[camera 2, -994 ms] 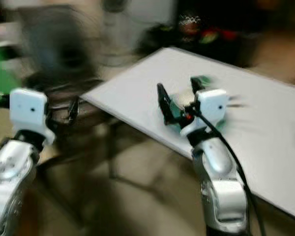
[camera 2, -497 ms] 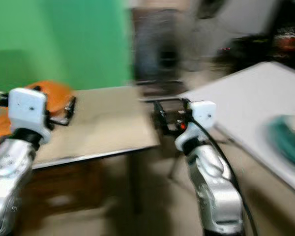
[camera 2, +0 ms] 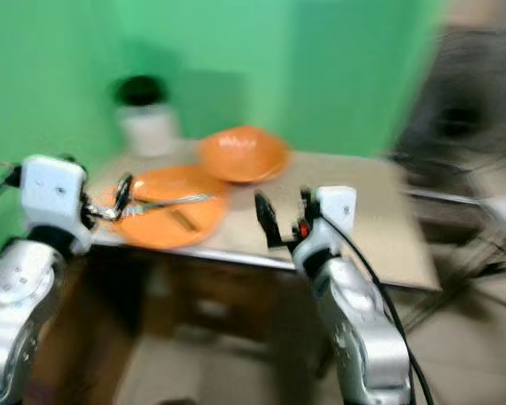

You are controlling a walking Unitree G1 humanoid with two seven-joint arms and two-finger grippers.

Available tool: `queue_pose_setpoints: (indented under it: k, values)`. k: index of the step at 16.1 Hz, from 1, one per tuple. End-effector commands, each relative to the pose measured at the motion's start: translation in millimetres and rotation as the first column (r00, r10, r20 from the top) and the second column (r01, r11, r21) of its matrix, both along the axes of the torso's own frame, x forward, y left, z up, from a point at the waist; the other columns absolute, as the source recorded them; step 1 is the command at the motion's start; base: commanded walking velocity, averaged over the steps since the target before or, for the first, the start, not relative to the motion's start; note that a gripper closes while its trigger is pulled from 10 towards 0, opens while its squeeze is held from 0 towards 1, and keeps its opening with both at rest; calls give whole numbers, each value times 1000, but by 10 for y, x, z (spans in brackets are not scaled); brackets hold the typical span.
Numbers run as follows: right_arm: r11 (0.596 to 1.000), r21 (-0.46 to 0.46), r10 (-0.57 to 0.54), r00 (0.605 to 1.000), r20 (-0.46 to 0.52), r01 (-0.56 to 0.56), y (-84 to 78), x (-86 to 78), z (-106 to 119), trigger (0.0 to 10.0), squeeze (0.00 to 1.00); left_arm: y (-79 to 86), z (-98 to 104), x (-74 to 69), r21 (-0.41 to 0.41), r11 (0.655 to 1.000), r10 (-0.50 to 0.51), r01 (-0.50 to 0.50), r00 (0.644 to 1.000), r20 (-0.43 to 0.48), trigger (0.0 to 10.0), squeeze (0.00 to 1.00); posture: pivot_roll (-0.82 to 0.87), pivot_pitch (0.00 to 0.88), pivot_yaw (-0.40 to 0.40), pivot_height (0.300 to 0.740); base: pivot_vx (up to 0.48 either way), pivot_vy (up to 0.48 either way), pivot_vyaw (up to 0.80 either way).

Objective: Setting the table

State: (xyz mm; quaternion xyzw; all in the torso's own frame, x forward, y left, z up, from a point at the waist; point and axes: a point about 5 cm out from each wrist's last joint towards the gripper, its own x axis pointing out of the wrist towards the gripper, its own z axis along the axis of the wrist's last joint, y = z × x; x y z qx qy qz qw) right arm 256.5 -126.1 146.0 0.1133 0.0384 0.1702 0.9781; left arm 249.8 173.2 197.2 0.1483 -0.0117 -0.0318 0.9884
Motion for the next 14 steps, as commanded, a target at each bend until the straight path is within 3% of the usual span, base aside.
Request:
queue_pose_setpoints:
  k: [1,3,12,14]
  values:
    - [999,17,26,999,22,-27,19,-2,57,10000,0,1,16,10,3,1000,3,-3,1000,2,10000,482,17,18,8,740,0,0,0]
    - [995,-25,96,994,47,-95,71,-5,73,10000,0,2,0,0,0,1000,-4,4,1000,-18,10000,482,20,20,6,740,261,0,0]
    - [998,17,62,998,12,-62,37,8,33,10000,0,-3,-36,-13,-3,999,-48,48,997,-58,10000,490,19,26,19,740,356,0,0]
    - [992,-44,115,993,22,-114,57,2,37,10000,0,-19,-37,-14,-4,998,-58,58,996,-61,10000,494,21,28,20,740,388,0,259]
